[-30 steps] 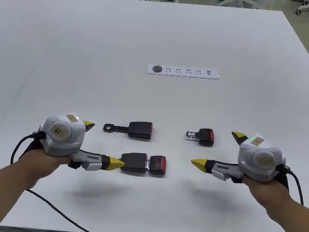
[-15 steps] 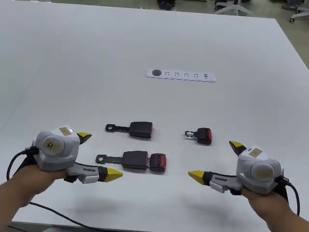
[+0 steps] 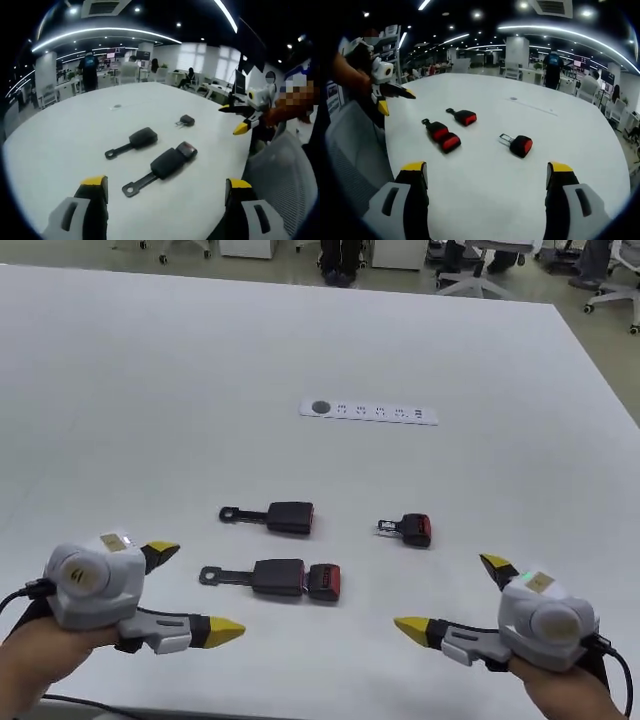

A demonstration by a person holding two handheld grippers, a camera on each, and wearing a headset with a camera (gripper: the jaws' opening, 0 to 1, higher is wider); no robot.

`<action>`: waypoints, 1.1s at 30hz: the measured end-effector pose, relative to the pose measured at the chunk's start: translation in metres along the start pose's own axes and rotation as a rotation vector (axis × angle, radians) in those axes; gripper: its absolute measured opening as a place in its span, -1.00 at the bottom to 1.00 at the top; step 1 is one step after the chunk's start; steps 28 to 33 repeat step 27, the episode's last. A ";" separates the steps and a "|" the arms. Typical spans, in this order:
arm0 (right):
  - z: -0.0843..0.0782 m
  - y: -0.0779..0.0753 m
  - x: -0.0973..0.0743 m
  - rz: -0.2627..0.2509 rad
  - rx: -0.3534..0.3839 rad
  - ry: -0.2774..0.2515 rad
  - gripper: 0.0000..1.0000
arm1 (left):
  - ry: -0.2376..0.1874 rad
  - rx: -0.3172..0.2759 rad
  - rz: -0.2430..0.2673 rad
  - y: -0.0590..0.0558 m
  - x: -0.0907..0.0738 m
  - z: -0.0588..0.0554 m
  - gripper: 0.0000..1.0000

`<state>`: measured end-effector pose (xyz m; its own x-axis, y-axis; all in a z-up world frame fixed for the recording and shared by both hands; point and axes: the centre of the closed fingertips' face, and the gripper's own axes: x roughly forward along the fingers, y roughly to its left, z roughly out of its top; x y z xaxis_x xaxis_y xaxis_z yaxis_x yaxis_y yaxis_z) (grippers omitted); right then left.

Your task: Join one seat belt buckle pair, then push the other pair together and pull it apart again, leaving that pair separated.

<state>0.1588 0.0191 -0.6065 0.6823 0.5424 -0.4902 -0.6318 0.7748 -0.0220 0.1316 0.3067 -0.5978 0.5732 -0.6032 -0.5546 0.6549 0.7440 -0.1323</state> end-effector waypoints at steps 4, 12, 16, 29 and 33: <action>-0.005 0.001 -0.007 -0.006 0.001 0.001 0.99 | -0.016 -0.015 0.018 0.001 -0.004 0.001 1.00; -0.009 0.003 -0.015 -0.011 -0.001 0.006 0.99 | -0.023 -0.009 0.029 -0.004 -0.012 0.001 0.99; -0.009 0.003 -0.018 -0.014 0.004 0.001 0.99 | -0.030 -0.009 0.032 -0.007 -0.014 0.003 0.99; -0.008 0.001 -0.023 -0.021 0.003 -0.007 0.99 | -0.037 -0.017 0.035 -0.010 -0.014 0.001 0.98; -0.008 0.001 -0.023 -0.021 0.003 -0.007 0.99 | -0.037 -0.017 0.035 -0.010 -0.014 0.001 0.98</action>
